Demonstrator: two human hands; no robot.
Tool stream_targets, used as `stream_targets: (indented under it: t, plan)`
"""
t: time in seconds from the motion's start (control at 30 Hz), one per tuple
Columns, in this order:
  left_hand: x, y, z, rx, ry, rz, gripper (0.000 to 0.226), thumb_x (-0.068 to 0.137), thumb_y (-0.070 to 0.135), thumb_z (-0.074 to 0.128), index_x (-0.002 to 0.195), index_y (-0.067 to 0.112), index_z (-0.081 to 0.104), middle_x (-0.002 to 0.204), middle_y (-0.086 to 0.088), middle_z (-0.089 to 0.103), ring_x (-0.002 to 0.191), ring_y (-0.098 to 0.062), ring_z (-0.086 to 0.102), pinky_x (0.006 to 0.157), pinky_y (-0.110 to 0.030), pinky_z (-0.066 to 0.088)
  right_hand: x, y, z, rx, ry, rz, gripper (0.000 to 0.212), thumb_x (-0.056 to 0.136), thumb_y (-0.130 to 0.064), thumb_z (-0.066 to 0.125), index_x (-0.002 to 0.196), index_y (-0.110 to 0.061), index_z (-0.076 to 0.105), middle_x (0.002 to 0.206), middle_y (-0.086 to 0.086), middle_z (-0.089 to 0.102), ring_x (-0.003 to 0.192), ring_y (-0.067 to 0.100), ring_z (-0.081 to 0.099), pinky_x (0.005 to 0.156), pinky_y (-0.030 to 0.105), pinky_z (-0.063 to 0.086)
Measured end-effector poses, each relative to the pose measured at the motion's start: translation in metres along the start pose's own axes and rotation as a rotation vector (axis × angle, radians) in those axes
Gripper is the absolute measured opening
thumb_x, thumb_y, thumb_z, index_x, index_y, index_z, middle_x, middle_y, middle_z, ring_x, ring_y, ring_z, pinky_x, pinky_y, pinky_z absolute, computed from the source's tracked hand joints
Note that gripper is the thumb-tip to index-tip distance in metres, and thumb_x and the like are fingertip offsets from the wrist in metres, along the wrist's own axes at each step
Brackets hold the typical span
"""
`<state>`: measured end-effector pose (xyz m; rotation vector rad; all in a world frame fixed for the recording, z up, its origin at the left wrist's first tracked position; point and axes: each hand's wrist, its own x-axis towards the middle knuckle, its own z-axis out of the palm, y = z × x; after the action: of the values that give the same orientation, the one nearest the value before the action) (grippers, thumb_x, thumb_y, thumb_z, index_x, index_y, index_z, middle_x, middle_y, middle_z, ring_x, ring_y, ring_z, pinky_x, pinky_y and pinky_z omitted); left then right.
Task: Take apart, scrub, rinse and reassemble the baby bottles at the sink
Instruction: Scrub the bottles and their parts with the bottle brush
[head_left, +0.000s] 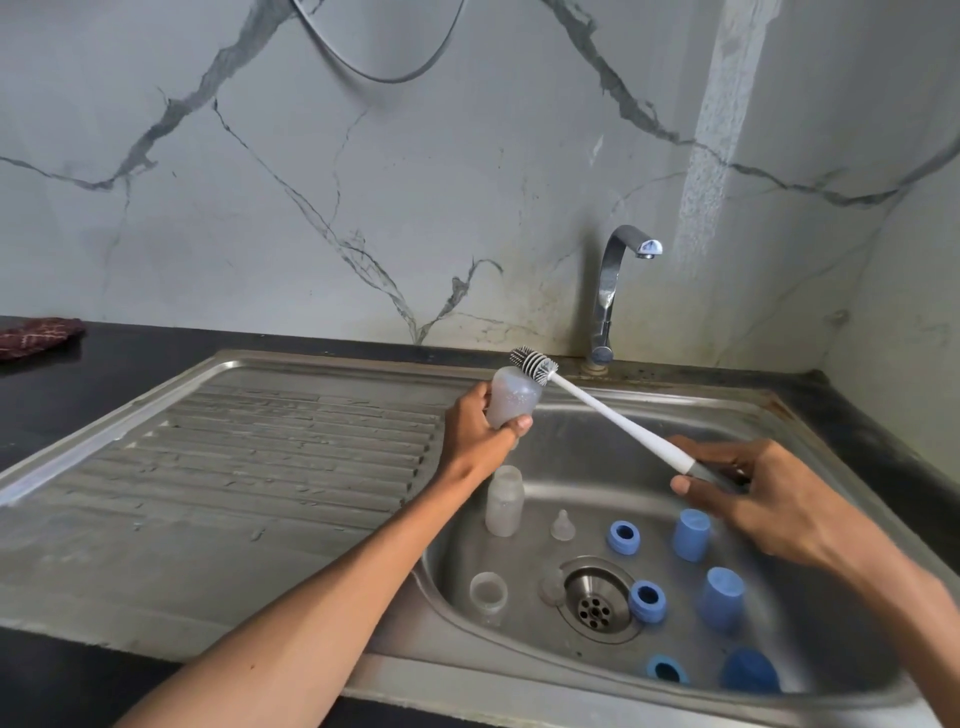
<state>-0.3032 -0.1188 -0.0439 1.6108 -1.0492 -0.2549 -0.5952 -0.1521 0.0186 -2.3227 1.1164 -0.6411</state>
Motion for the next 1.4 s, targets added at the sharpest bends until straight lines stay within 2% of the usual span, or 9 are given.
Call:
stream_targets:
  t: [0.1,0.2,0.37,0.57,0.7,0.87,1.0,1.1,1.4]
  plan:
    - [-0.003,0.004,0.007,0.024,-0.052,0.046,0.057,0.059,0.044,0.074,0.111,0.02,0.067,0.099,0.006,0.075,0.09,-0.014,0.071,0.081,-0.04,0.059,0.001,0.0,0.001,-0.006,0.004,0.012,0.047,0.088,-0.033,0.072,0.133,-0.035,0.06,0.102,-0.011,0.071,0.074,-0.004,0.062,0.06,0.011,0.043]
    - [0.001,0.004,-0.004,0.033,0.018,0.033,0.054,0.061,0.038,0.076,0.111,0.018,0.069,0.1,0.003,0.075,0.09,-0.017,0.071,0.082,-0.039,0.059,-0.001,-0.001,-0.003,-0.003,-0.022,0.018,0.045,0.089,-0.028,0.072,0.132,-0.033,0.061,0.093,-0.016,0.066,0.055,-0.006,0.055,0.048,0.006,0.041]
    - [0.003,0.001,-0.01,0.147,0.004,0.069,0.049,0.068,0.031,0.085,0.112,0.015,0.07,0.102,-0.003,0.071,0.091,-0.023,0.067,0.078,-0.033,0.056,-0.001,0.004,-0.014,-0.05,-0.051,0.086,0.047,0.089,-0.035,0.071,0.134,-0.039,0.059,0.079,-0.014,0.057,0.053,-0.002,0.04,0.041,0.008,0.035]
    - [-0.002,0.002,-0.003,0.373,-0.198,0.116,0.064,0.068,0.035,0.088,0.122,0.02,0.059,0.118,-0.002,0.063,0.103,-0.021,0.061,0.083,-0.028,0.047,0.003,0.014,-0.018,-0.05,0.028,0.151,0.043,0.088,-0.037,0.071,0.131,-0.033,0.064,0.07,-0.01,0.054,0.055,0.004,0.045,0.049,0.018,0.034]
    - [-0.004,0.003,-0.006,0.47,-0.268,0.107,0.058,0.065,0.041,0.089,0.109,0.023,0.055,0.106,0.003,0.061,0.094,-0.016,0.057,0.071,-0.028,0.041,0.004,0.016,-0.016,-0.096,0.011,0.152,0.044,0.089,-0.035,0.071,0.132,-0.034,0.062,0.079,-0.01,0.059,0.058,0.001,0.045,0.05,0.016,0.035]
    - [-0.008,-0.002,-0.004,0.766,-0.445,0.12,0.064,0.059,0.053,0.088,0.11,0.023,0.064,0.112,-0.002,0.064,0.106,-0.024,0.059,0.084,-0.031,0.048,0.005,0.018,-0.009,-0.136,-0.04,0.176,0.048,0.09,-0.034,0.07,0.136,-0.033,0.058,0.117,0.0,0.067,0.082,0.009,0.053,0.07,0.024,0.042]
    - [-0.013,-0.005,0.0,0.993,-0.557,0.055,0.074,0.059,0.053,0.088,0.121,0.025,0.06,0.127,-0.004,0.058,0.114,-0.029,0.057,0.092,-0.035,0.049,0.006,0.019,-0.004,-0.166,-0.076,0.195,0.049,0.092,-0.037,0.068,0.139,-0.033,0.055,0.126,0.002,0.065,0.088,0.009,0.053,0.077,0.026,0.043]
    - [-0.018,-0.004,0.004,1.111,-0.644,0.024,0.075,0.061,0.045,0.091,0.125,0.023,0.057,0.129,-0.004,0.057,0.116,-0.03,0.057,0.089,-0.037,0.049,0.008,0.02,-0.002,-0.181,-0.098,0.205,0.049,0.092,-0.038,0.067,0.139,-0.034,0.055,0.128,0.003,0.065,0.093,0.013,0.054,0.081,0.027,0.044]
    - [-0.031,-0.011,0.015,1.21,-0.808,-0.07,0.077,0.059,0.032,0.095,0.124,0.011,0.06,0.123,-0.006,0.065,0.108,-0.027,0.066,0.086,-0.033,0.054,0.008,0.019,-0.002,-0.145,-0.108,0.18,0.05,0.092,-0.035,0.068,0.14,-0.032,0.053,0.132,0.003,0.063,0.096,0.01,0.052,0.087,0.025,0.039]
